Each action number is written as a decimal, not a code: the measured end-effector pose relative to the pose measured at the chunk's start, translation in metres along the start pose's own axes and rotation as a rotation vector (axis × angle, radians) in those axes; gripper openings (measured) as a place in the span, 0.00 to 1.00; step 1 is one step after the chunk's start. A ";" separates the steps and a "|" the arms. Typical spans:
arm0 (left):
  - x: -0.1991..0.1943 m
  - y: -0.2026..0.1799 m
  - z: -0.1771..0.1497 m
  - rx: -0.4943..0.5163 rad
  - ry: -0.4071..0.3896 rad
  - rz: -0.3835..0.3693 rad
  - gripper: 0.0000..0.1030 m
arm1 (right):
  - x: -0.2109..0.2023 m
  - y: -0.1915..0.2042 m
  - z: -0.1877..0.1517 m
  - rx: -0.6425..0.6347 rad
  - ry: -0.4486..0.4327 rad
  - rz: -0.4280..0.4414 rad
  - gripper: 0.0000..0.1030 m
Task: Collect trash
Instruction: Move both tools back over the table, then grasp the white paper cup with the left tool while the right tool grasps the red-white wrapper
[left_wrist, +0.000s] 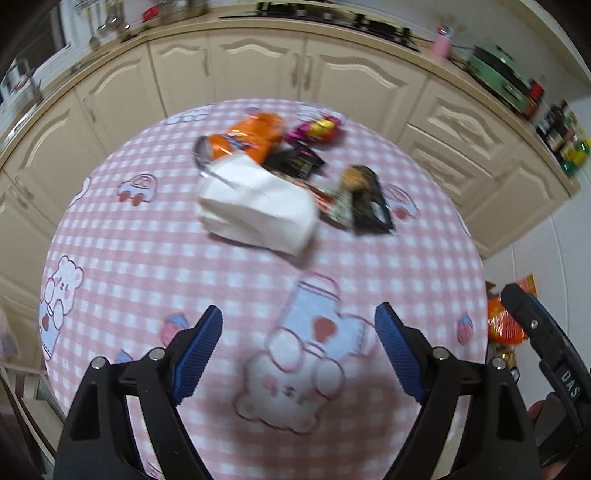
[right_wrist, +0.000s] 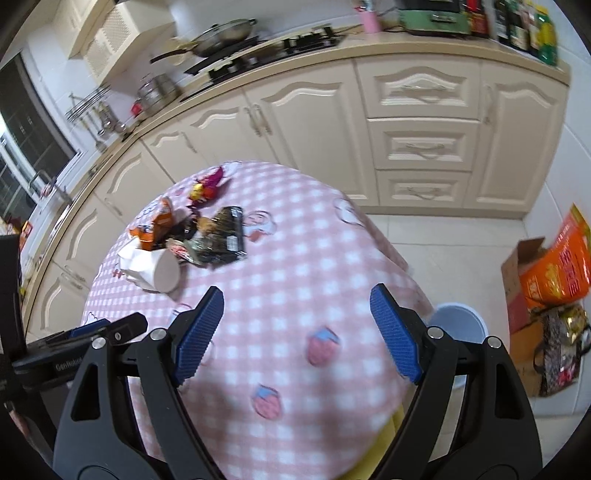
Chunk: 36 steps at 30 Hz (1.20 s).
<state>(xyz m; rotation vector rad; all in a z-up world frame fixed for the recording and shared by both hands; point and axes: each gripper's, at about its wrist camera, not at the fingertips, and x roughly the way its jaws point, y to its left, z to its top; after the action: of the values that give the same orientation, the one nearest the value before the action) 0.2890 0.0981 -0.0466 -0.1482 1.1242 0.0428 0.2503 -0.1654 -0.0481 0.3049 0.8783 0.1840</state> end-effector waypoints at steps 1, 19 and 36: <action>0.001 0.005 0.006 -0.009 -0.001 0.001 0.80 | 0.005 0.007 0.004 -0.013 0.007 0.006 0.78; 0.055 0.036 0.086 0.025 0.083 -0.086 0.83 | 0.081 0.051 0.040 -0.083 0.111 0.044 0.78; 0.030 0.076 0.080 -0.093 -0.054 -0.221 0.76 | 0.114 0.080 0.046 -0.159 0.156 0.101 0.78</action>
<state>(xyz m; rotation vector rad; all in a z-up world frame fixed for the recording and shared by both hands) 0.3656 0.1837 -0.0473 -0.3511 1.0468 -0.0971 0.3552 -0.0662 -0.0762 0.1880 0.9967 0.3729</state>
